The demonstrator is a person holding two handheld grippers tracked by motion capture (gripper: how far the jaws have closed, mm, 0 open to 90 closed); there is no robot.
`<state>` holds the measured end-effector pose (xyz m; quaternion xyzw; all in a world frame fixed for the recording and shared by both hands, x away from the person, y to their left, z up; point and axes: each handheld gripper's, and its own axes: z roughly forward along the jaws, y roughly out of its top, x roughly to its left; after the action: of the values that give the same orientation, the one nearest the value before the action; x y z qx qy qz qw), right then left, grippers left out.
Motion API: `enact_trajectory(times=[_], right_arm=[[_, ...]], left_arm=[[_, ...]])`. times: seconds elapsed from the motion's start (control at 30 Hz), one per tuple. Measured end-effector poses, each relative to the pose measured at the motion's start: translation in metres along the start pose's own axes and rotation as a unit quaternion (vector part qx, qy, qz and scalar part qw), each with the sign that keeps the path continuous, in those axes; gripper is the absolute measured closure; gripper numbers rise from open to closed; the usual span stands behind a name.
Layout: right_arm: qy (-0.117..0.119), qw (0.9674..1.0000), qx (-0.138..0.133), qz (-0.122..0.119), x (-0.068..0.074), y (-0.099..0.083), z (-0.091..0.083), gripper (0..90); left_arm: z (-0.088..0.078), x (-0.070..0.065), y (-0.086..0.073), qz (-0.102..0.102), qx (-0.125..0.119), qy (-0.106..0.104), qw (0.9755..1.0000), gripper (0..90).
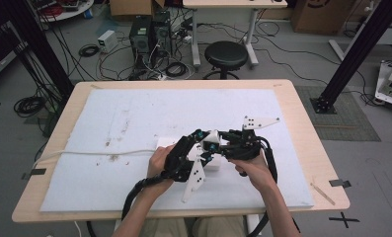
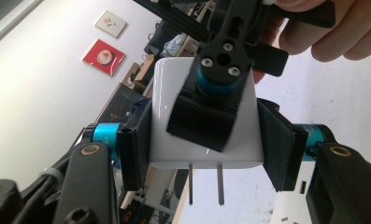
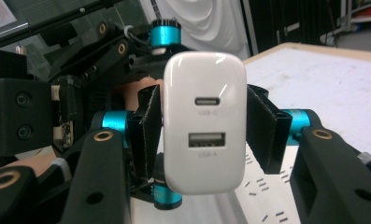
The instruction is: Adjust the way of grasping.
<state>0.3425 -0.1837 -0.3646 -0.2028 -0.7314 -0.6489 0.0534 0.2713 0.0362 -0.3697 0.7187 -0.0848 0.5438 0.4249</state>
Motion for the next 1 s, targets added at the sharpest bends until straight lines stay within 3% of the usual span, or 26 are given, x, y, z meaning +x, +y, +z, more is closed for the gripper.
enact_trajectory(times=[0.27, 0.57, 1.0], right_arm=[[0.008, 0.9999, -0.004, 0.008, -0.0013, 0.0004, -0.0020, 54.2], [0.013, 0.9999, -0.005, -0.001, -0.0006, 0.0006, -0.0016, 59.2], [0.018, 0.9997, -0.007, 0.014, -0.0027, 0.0002, -0.0026, 62.7]], left_arm=[[0.0000, 0.0000, -0.0004, -0.004, -0.001, 0.000, 1.0000, 42.4], [0.0011, 0.0000, -0.0003, -0.008, -0.004, 0.001, 1.0000, 42.4], [0.0018, 0.0002, -0.0002, -0.007, 0.001, 0.002, 1.0000, 42.4]])
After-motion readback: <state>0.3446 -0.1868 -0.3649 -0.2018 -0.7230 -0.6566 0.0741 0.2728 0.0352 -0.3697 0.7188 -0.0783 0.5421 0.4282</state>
